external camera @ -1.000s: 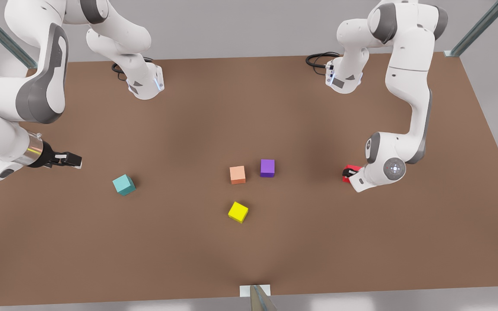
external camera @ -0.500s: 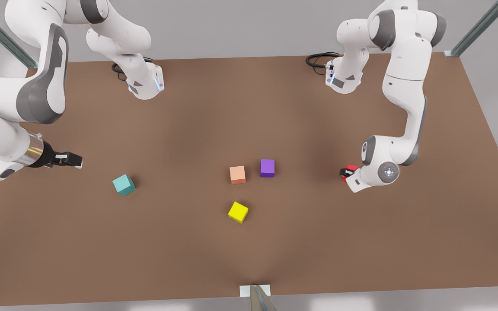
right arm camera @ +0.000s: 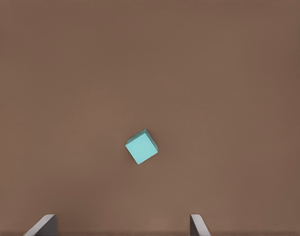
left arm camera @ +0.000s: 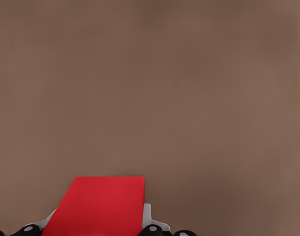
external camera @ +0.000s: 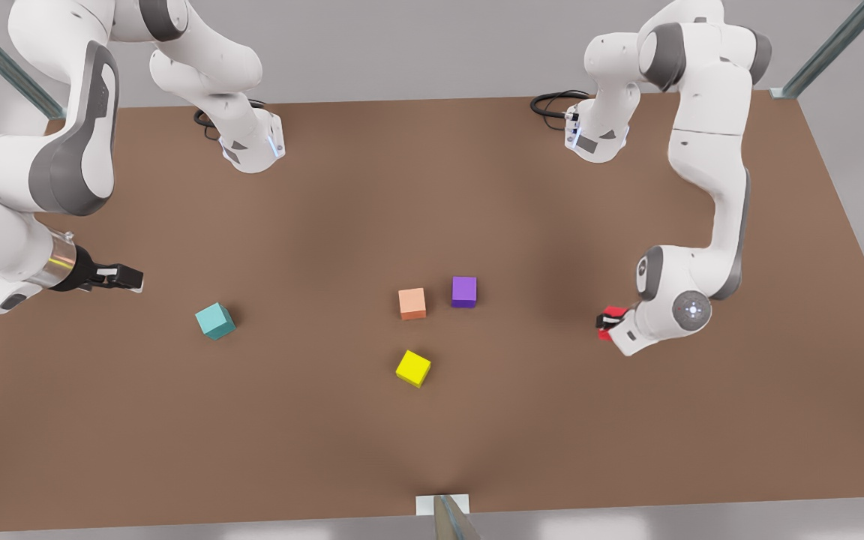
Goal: Pick up red wooden cube and pass to hand red wooden cube and place in blue wooden cube
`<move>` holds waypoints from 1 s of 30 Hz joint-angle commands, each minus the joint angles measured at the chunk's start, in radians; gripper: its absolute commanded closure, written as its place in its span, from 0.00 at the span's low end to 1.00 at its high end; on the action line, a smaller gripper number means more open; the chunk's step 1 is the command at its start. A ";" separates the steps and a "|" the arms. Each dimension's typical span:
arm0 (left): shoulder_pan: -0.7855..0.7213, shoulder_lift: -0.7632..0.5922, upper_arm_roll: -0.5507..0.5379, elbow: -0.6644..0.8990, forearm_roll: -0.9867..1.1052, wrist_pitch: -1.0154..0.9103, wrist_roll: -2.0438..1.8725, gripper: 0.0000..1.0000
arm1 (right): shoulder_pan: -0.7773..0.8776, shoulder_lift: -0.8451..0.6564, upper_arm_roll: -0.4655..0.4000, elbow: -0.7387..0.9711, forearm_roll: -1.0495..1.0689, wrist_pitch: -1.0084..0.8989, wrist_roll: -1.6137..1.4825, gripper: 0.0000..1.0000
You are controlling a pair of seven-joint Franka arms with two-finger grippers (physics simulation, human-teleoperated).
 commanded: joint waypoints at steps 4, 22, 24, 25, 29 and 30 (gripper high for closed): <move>-0.002 0.095 -0.199 0.256 -0.461 -0.261 -0.231 0.24 | 0.002 0.039 0.004 0.002 0.060 0.004 -0.098 0.00; -0.015 0.520 -0.647 0.600 -0.963 -0.006 -0.098 0.25 | 0.107 0.524 0.021 0.125 1.266 0.193 -2.073 0.00; -0.018 0.532 -0.648 0.591 -1.006 -0.006 -0.001 0.25 | 0.118 0.522 0.041 0.082 1.289 0.193 -2.102 0.00; -0.019 0.532 -0.648 0.591 -1.004 -0.005 0.014 0.25 | 0.126 0.518 0.043 0.057 1.306 0.191 -2.125 0.00; -0.033 0.534 -0.648 0.565 -1.003 0.032 0.137 0.25 | 0.150 0.516 0.066 0.002 1.344 0.191 -2.146 0.00; -0.042 0.534 -0.648 0.563 -1.004 0.046 0.152 0.25 | 0.150 0.515 0.072 -0.003 1.356 0.190 -2.180 0.00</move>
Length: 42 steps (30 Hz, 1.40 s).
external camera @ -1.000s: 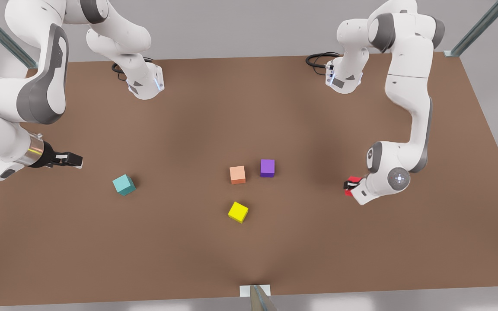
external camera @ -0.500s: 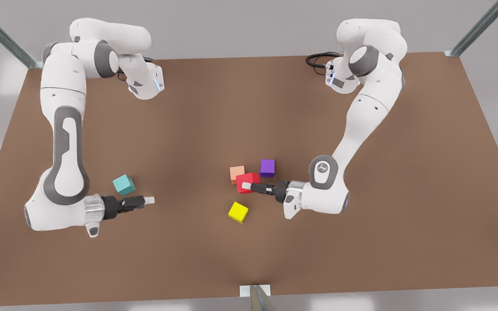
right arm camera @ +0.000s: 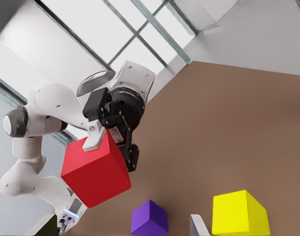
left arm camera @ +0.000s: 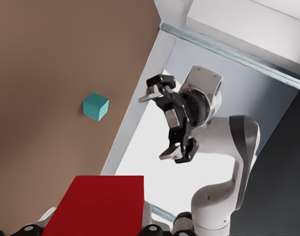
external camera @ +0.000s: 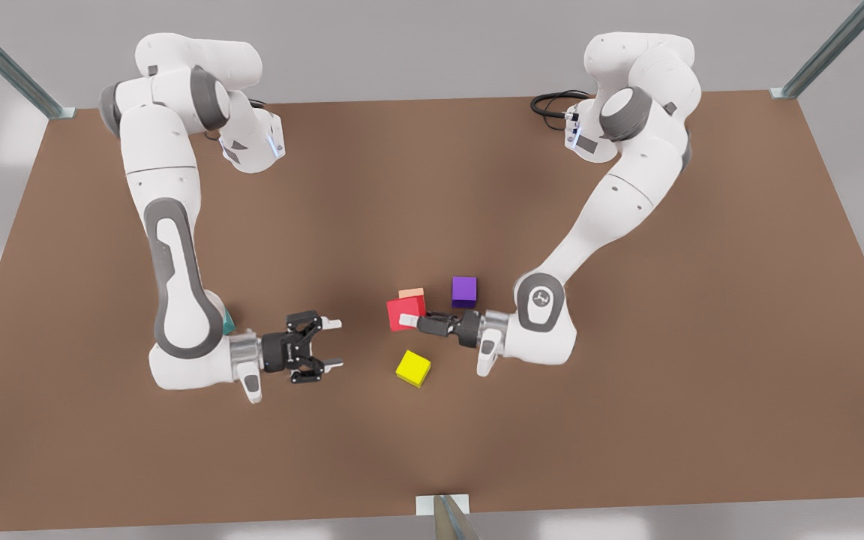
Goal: Pick up red wooden cube and pass to hand red wooden cube and place in blue wooden cube
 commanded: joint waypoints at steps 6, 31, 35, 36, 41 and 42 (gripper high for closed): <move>-0.011 0.000 -0.001 -0.018 -0.012 0.068 0.306 0.25 | 0.003 -0.003 0.029 -0.024 0.136 0.009 -0.904 0.00; -0.007 0.009 -0.001 -0.018 -0.027 0.068 0.331 0.26 | 0.027 0.003 0.103 -0.136 0.268 0.038 -0.950 0.00; -0.007 0.009 -0.001 -0.018 -0.027 0.068 0.333 0.26 | 0.041 0.010 0.103 -0.140 0.273 0.058 -0.948 0.00; -0.007 0.009 -0.001 -0.018 -0.027 0.068 0.333 0.26 | 0.044 0.012 0.103 -0.140 0.273 0.059 -0.948 0.00; -0.008 0.011 -0.001 -0.018 -0.027 0.070 0.334 0.26 | 0.064 0.032 0.103 -0.139 0.291 0.078 -0.950 0.00; -0.010 0.011 -0.001 -0.018 -0.027 0.070 0.334 0.26 | 0.066 0.033 0.103 -0.139 0.291 0.079 -0.950 0.00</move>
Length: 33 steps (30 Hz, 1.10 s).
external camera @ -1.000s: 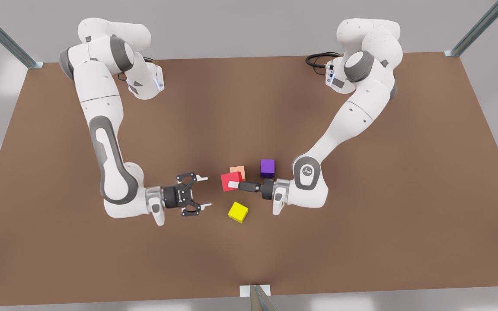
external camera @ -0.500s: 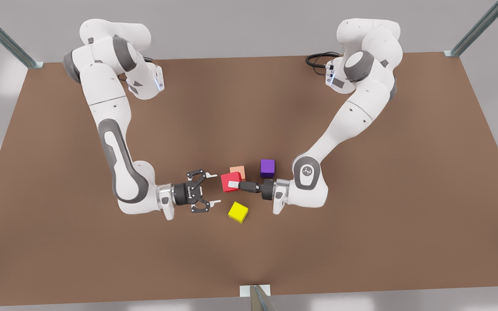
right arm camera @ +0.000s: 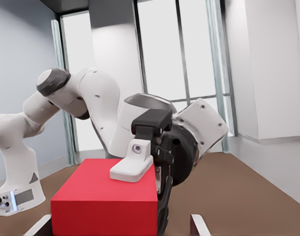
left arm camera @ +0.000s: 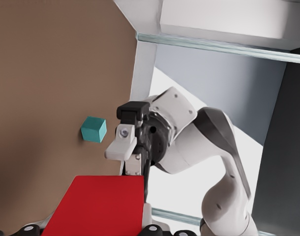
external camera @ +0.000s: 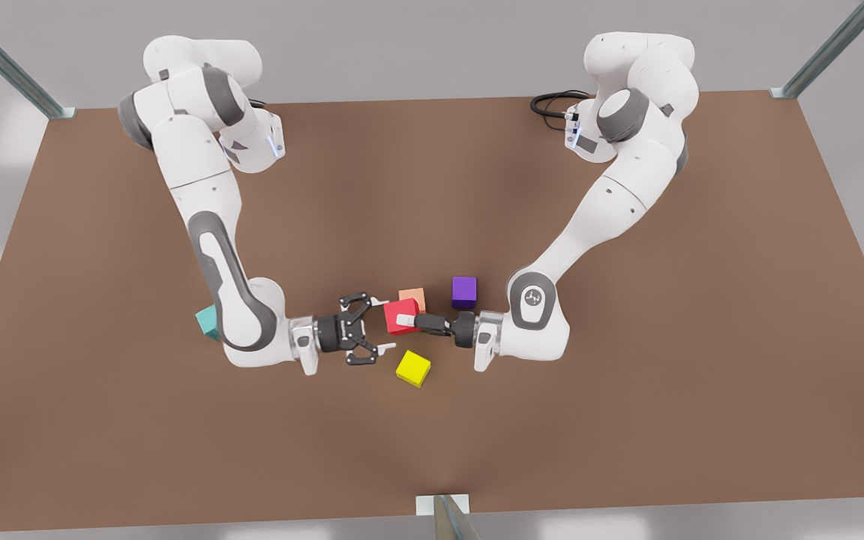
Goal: Pick up red wooden cube and pass to hand red wooden cube and place in blue wooden cube
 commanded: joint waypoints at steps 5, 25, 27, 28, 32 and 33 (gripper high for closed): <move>-0.001 -0.002 -0.001 0.000 -0.002 0.001 0.040 0.26 | 0.012 0.007 0.000 0.002 0.024 0.019 -0.095 0.00; -0.002 0.004 -0.001 0.000 -0.003 0.001 0.042 0.26 | 0.023 0.027 0.034 0.036 0.061 0.026 -0.095 0.55; -0.004 0.004 -0.001 0.000 -0.003 0.001 0.042 0.19 | 0.024 0.027 0.034 0.036 0.061 0.026 -0.095 0.55; -0.004 0.003 -0.001 0.000 -0.003 0.001 0.042 0.08 | 0.023 0.027 0.034 0.034 0.059 0.026 -0.095 0.54; -0.001 0.000 -0.001 0.000 0.000 -0.001 0.039 0.00 | 0.023 0.027 0.034 0.034 0.058 0.026 -0.094 0.54; 0.002 -0.002 -0.001 0.000 0.001 -0.002 0.039 0.00 | 0.023 0.025 0.034 0.034 0.058 0.026 -0.094 0.54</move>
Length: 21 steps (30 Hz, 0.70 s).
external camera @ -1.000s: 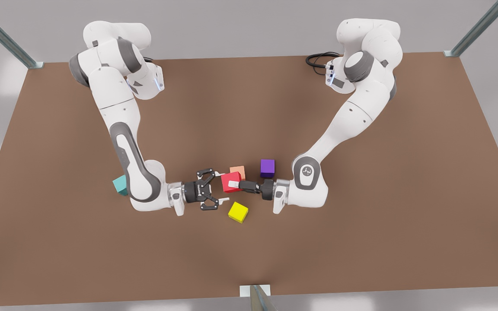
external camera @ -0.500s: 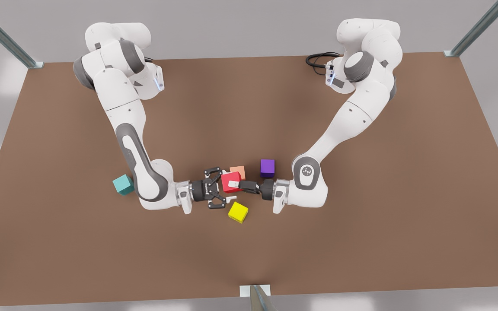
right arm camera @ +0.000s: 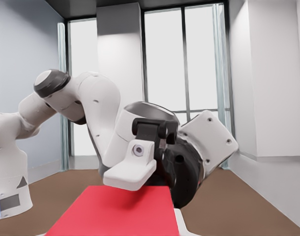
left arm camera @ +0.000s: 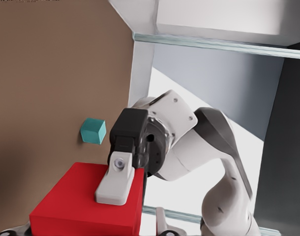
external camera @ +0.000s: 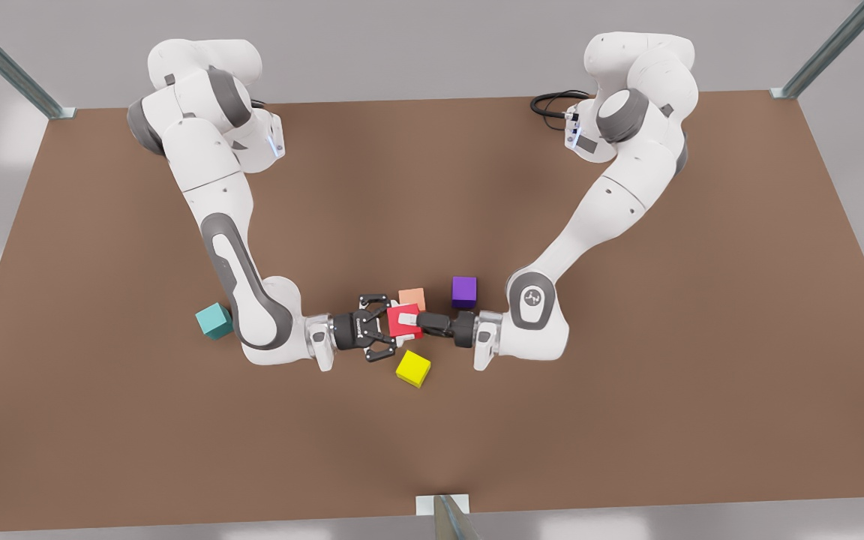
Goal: Pick up red wooden cube and pass to hand red wooden cube and place in blue wooden cube
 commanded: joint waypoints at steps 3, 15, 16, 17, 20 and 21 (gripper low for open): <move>0.045 -0.011 -0.001 -0.027 0.016 -0.016 0.008 0.00 | -0.015 -0.003 -0.005 -0.001 -0.007 0.003 -0.006 0.54; 0.327 -0.423 -0.019 0.073 1.528 -1.050 -0.289 0.00 | -0.251 -0.207 -0.123 0.174 -1.667 -0.126 1.080 0.56; 0.314 -0.451 -0.044 0.073 1.530 -1.107 -0.367 0.00 | -0.257 -0.207 -0.128 0.161 -1.709 -0.127 1.175 0.56; 0.326 -0.469 -0.035 0.070 1.527 -1.118 -0.397 0.00 | -0.256 -0.206 -0.131 0.157 -1.732 -0.120 1.192 0.57; -0.058 -0.942 0.670 -0.437 1.189 -0.668 -0.380 0.00 | -0.245 -0.284 -0.133 -0.009 -1.765 -0.005 1.290 0.56; -0.055 -0.884 0.670 -0.261 1.178 -0.889 -0.288 0.00 | -0.236 -0.316 -0.133 -0.066 -1.773 0.032 1.330 0.57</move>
